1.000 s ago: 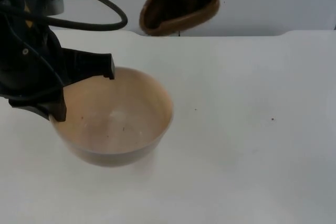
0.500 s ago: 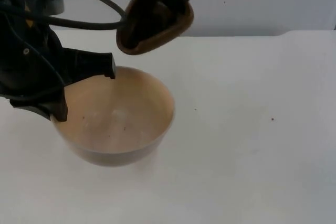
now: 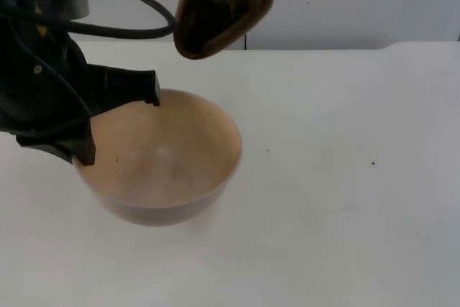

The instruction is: Pick up the bowl with the left hand and pour the coffee beans from the cup into the bowl with the right hand.

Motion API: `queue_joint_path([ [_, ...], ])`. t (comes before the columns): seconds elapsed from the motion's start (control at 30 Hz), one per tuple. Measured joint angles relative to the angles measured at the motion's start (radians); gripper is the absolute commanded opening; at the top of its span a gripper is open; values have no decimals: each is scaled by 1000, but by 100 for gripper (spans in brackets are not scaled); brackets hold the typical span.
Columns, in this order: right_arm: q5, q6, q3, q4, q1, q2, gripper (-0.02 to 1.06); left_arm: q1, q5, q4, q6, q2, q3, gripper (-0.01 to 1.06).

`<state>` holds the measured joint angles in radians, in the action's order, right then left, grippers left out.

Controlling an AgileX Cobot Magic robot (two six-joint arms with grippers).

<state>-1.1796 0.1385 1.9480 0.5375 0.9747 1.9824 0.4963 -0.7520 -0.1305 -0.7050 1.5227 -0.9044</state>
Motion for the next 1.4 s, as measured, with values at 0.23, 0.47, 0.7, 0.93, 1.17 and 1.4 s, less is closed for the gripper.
queue_joint_path([
  [0.23,4,0,0,103,52,0,0,0,6,0,0,0,0,0],
  [0.47,4,0,0,252,115,0,0,0,6,2,0,0,0,0],
  [0.7,-13,-21,0,373,176,0,0,0,6,4,0,0,0,0],
  [0.93,-30,-79,0,410,207,0,0,0,6,4,0,0,0,0],
  [1.17,-38,-89,0,499,223,0,0,0,6,4,0,0,0,0],
  [1.4,-41,-94,0,508,242,0,0,0,6,4,0,0,0,0],
])
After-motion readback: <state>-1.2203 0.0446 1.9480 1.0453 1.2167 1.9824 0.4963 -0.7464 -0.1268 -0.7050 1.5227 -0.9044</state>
